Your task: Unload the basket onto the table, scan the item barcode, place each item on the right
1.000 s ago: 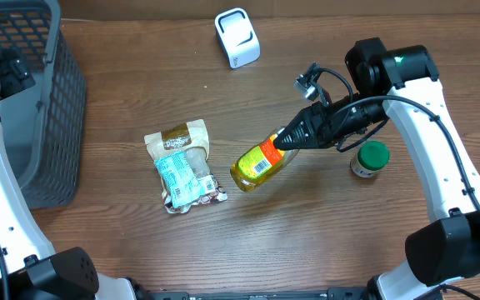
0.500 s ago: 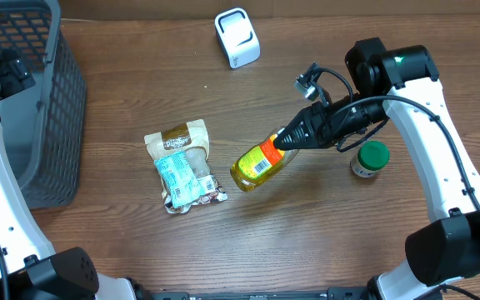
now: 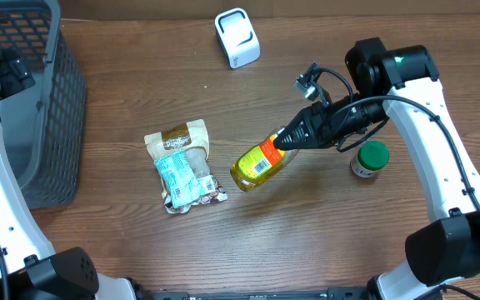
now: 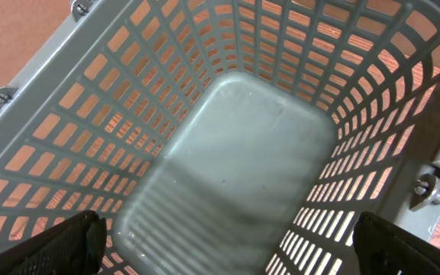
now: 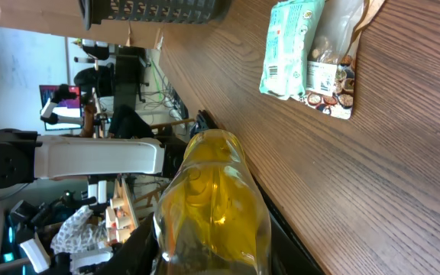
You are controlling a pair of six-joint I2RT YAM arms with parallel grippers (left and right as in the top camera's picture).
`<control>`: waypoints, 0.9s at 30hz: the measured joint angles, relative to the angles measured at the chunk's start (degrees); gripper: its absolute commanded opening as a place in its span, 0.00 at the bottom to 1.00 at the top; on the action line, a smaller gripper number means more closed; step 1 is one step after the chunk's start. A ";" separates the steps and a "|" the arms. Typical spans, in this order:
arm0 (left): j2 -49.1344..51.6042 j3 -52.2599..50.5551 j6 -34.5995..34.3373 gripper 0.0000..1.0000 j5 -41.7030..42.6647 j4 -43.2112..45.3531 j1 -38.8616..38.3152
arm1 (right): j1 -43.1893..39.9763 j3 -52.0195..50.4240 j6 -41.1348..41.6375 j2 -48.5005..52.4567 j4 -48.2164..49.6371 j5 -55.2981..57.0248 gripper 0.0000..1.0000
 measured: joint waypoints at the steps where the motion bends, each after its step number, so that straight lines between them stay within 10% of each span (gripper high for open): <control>1: 0.00 0.00 0.00 1.00 0.00 0.00 0.00 | 0.00 0.00 0.00 0.00 -0.02 0.00 0.27; 27: 0.00 0.00 0.02 0.99 0.00 0.00 0.00 | 0.00 0.00 -0.04 0.00 1.86 0.00 0.27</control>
